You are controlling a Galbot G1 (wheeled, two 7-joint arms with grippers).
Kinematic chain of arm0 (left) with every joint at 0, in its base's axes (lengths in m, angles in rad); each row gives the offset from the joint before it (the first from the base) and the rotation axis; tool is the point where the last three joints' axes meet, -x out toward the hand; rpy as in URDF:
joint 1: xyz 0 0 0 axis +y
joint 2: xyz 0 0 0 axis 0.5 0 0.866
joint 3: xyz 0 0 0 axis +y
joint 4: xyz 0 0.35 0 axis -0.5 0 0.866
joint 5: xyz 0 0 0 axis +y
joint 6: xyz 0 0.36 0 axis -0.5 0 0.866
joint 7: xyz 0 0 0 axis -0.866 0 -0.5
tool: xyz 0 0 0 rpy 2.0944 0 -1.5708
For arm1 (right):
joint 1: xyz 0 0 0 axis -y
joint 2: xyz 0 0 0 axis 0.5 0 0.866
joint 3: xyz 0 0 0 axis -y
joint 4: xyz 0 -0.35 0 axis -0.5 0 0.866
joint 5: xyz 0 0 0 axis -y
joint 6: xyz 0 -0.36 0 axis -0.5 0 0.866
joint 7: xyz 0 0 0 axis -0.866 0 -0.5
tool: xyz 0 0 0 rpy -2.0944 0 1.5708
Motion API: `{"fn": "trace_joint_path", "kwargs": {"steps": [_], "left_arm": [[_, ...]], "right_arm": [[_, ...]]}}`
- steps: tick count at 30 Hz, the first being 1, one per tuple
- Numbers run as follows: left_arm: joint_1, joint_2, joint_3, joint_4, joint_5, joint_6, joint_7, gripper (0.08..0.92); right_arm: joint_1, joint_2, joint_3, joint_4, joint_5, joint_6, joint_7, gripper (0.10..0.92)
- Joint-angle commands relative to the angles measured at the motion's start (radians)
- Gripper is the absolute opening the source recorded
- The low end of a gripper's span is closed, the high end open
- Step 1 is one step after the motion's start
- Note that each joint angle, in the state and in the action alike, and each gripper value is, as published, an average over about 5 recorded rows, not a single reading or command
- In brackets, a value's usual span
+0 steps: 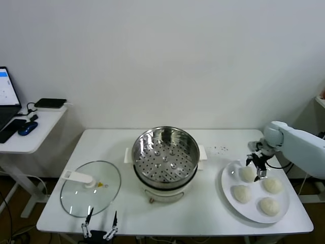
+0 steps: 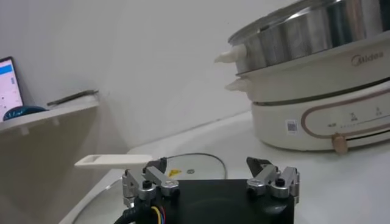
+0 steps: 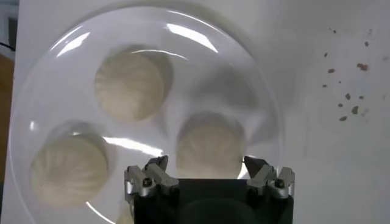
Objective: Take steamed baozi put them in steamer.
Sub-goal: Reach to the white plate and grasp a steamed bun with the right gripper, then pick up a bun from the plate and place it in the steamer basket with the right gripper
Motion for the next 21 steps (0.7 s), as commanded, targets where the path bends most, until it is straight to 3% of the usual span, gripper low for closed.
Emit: {"fn": "trace_joint_path", "kwargs": {"steps": [1, 9, 21], "left_arm": [[0.000, -0.006, -0.001, 0.000, -0.001, 0.000, 0.000, 0.823], [0.001, -0.005, -0.002, -0.002, -0.001, -0.001, 0.000, 0.823], [0.006, -0.003, -0.002, -0.013, 0.002, -0.004, -0.001, 0.823]], "right_arm": [[-0.008, 0.006, 0.009, -0.011, -0.015, 0.007, 0.002, 0.761], [0.014, -0.017, -0.004, 0.028, -0.018, 0.010, 0.001, 0.614], [0.429, -0.043, -0.300, 0.315, 0.127, 0.132, 0.000, 0.594]]}}
